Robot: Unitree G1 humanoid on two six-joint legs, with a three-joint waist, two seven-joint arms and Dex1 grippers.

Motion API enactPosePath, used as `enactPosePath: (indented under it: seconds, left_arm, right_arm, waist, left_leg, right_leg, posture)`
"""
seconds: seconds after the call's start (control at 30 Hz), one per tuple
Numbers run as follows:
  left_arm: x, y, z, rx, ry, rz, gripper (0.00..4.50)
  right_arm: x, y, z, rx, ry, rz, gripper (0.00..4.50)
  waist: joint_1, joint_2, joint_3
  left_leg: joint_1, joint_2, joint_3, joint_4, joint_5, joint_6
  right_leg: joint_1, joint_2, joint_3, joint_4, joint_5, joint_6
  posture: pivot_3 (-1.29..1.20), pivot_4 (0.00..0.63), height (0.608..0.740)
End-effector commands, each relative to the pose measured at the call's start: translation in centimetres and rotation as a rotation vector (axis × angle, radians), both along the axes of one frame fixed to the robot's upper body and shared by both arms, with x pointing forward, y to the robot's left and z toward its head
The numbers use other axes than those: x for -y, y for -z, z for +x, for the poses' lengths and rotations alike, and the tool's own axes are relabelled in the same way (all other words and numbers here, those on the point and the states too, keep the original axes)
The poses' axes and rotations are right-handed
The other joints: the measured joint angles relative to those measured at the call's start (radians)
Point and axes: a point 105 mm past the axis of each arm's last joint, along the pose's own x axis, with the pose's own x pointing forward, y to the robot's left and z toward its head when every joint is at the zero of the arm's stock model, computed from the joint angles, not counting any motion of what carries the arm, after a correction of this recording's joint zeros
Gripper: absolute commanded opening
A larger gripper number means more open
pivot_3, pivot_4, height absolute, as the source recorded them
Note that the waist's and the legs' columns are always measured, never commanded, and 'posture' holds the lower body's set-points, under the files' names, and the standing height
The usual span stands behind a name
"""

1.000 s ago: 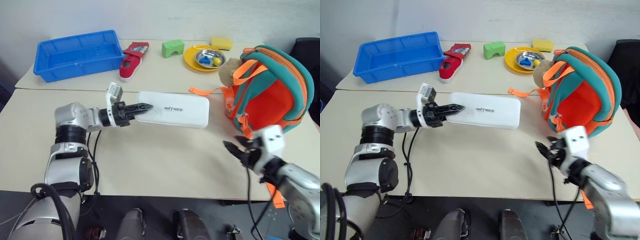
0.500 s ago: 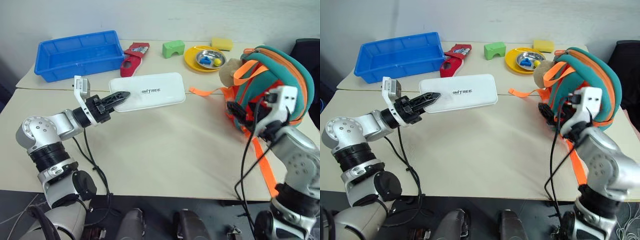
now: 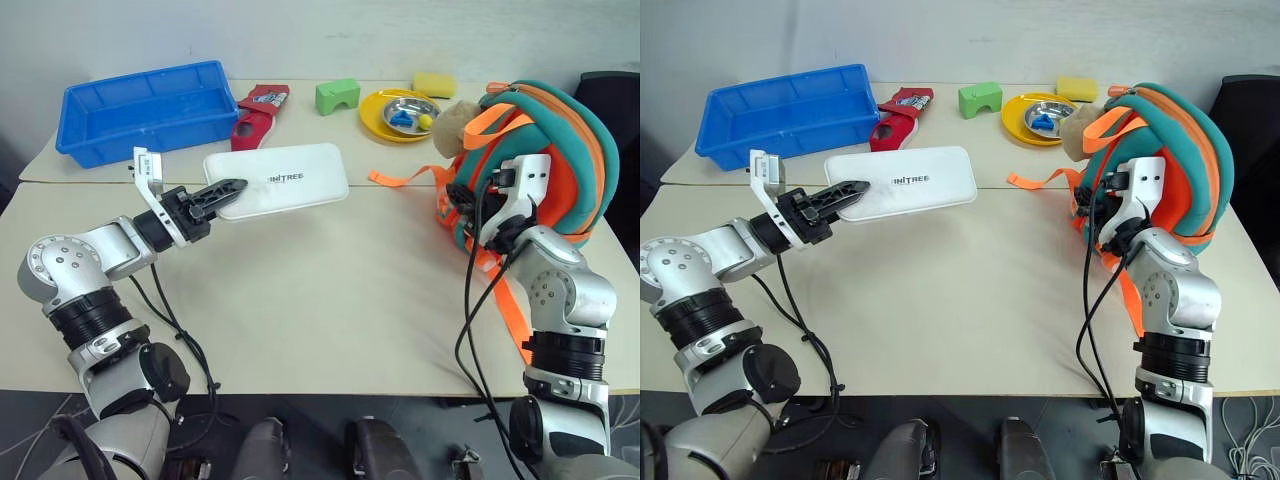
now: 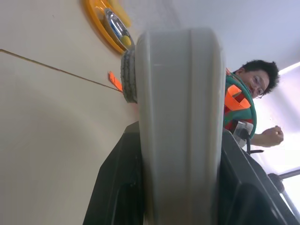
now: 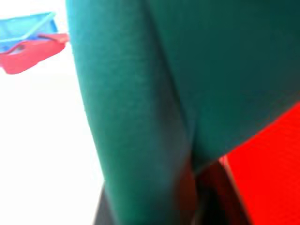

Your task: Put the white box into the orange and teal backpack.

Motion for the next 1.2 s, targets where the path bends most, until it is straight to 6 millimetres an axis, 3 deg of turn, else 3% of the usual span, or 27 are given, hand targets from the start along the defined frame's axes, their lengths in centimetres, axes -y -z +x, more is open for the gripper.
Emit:
enactPosePath:
  seconds: [0.03,0.17,0.37,0.53,0.7,0.8,0.9,1.1,1.2]
  left_arm:
    - [-0.4,-2.0,-0.4,0.100,-0.016,-0.004,1.31]
    - [-0.6,-2.5,-0.1,0.126,-0.023,-0.001,1.31]
    - [-0.8,-4.3,-0.3,0.217,0.010,-0.010,1.31]
    - [-0.2,-6.7,-2.0,0.376,0.123,-0.006,1.31]
    - [0.8,-8.1,-3.7,0.497,0.230,-0.022,1.31]
    - [2.0,-8.3,-5.6,0.590,0.338,-0.003,1.31]
    - [3.0,-7.0,-6.2,0.641,0.387,0.086,1.31]
    - [3.9,-6.5,-5.5,0.728,0.407,0.191,1.31]
    - [4.0,-8.0,-4.3,0.772,0.371,0.157,1.31]
  right_arm:
    - [-1.1,-2.0,-0.8,0.090,-0.096,-0.001,0.06]
    - [-3.3,-2.8,-2.9,0.102,-0.289,0.011,0.06]
    - [-6.2,-4.7,-9.9,0.085,-0.708,-0.005,0.06]
    - [-5.5,-6.3,-15.7,0.017,-0.924,-0.056,0.06]
    - [-4.4,-6.5,-18.6,-0.073,-0.974,-0.091,0.06]
    - [-3.5,-5.9,-18.6,-0.128,-0.912,-0.110,0.06]
    - [-2.8,-4.9,-18.3,-0.155,-0.856,-0.089,0.06]
    - [-2.4,-4.1,-18.2,-0.155,-0.820,-0.076,0.06]
    - [-2.2,-4.1,-18.5,-0.171,-0.830,-0.066,0.06]
  waist:
    - [0.001,0.000,0.000]
    - [0.003,0.000,0.000]
    - [0.003,0.000,0.000]
    - [0.005,0.000,0.000]
    - [0.006,-0.001,0.001]
    - [0.007,-0.001,0.001]
    - [0.006,-0.001,0.001]
    - [0.008,-0.001,0.001]
    - [0.019,-0.002,0.001]
  left_leg:
    - [0.000,0.000,0.000,0.000,0.000,0.000]
    - [0.000,0.000,0.000,0.000,0.000,0.000]
    - [0.000,0.000,0.000,-0.001,0.000,0.000]
    - [-0.001,0.000,-0.001,-0.001,0.000,0.000]
    - [0.000,0.001,-0.001,-0.001,-0.001,0.001]
    - [0.000,0.001,-0.001,-0.001,-0.001,0.002]
    - [0.000,0.001,-0.001,-0.001,-0.001,0.002]
    - [0.001,0.001,-0.001,0.001,-0.001,0.003]
    - [0.000,0.000,-0.002,0.002,-0.001,0.003]
  right_leg:
    - [0.000,0.000,0.000,0.000,0.000,0.000]
    - [0.000,0.000,0.000,0.000,0.000,0.000]
    - [0.000,0.000,0.000,-0.002,0.000,0.000]
    - [0.001,0.000,-0.001,-0.004,0.000,0.000]
    - [0.003,-0.001,-0.001,-0.007,0.000,0.000]
    - [0.004,-0.001,-0.001,-0.008,0.000,0.000]
    - [0.005,-0.001,-0.001,-0.008,0.000,0.000]
    - [0.005,0.000,-0.001,-0.009,0.000,0.000]
    - [0.005,0.000,-0.001,-0.009,0.000,0.000]
  posture:
    - [0.00,0.150,0.740]
    - [0.00,0.150,0.740]
    - [0.00,0.150,0.740]
    - [0.00,0.150,0.740]
    - [0.00,0.150,0.740]
    - [0.00,0.150,0.740]
    - [0.00,0.150,0.740]
    - [0.00,0.150,0.740]
    - [0.00,0.150,0.740]
